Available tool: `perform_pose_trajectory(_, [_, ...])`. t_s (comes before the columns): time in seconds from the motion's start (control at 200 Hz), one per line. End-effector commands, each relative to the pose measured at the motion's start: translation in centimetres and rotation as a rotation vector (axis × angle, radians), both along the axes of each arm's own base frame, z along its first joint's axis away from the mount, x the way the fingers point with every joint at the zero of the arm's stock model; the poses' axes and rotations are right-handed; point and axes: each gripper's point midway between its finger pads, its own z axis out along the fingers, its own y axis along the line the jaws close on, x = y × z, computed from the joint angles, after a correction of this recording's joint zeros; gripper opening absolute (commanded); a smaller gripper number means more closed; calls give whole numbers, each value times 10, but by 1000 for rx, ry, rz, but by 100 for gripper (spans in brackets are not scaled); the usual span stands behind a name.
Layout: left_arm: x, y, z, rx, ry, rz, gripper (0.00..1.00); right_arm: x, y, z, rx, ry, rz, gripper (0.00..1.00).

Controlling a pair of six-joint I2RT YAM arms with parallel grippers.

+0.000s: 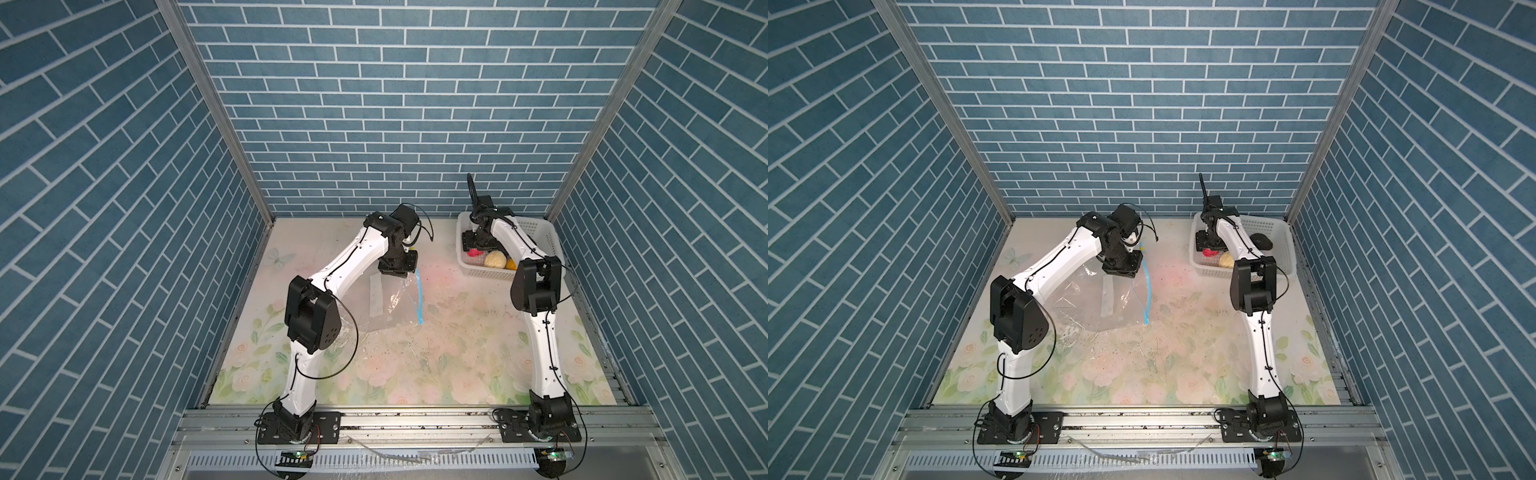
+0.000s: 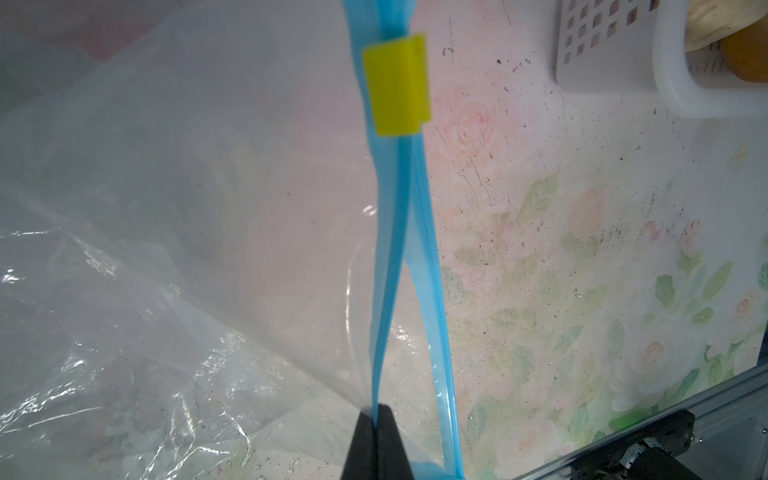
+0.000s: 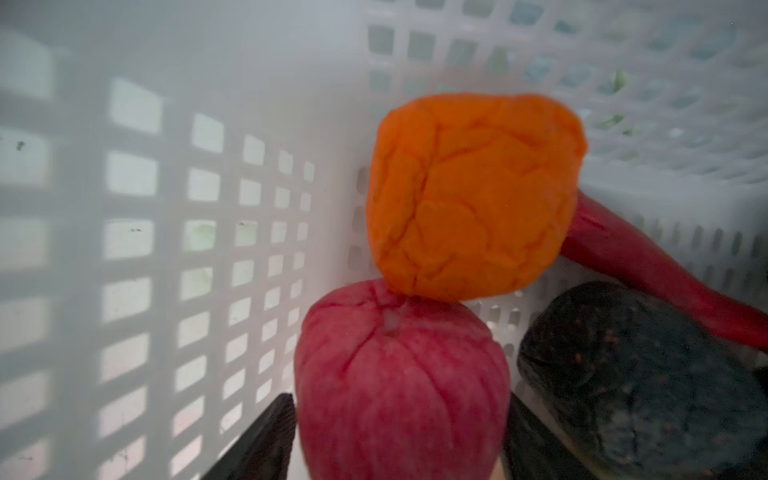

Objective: Place the food in the zip-top bag and seal the zipper
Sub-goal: 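Lower right gripper into basket and grasp the pink-red apple, then lift the pink-red apple out of the basket with right gripper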

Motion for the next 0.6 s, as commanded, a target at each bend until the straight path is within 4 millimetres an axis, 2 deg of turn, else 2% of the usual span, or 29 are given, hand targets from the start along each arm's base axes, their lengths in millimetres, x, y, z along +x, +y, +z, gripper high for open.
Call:
perform_pose_trajectory(0.0, [1,4,-6,20,20,2,0,6,-1,4,13,-14,-37,75])
perform_pose_trajectory(0.195, [1,6,-8,22,22,4,0,10,-1,6,26,-29,-49,72])
perform_pose_trajectory(0.415, [2,7,-8,22,21,7,0,11,2,6,54,-30,-59,62])
perform_pose_trajectory(0.595, [4,7,-8,15,21,12,0,6,1,15,59,-37,-55,61])
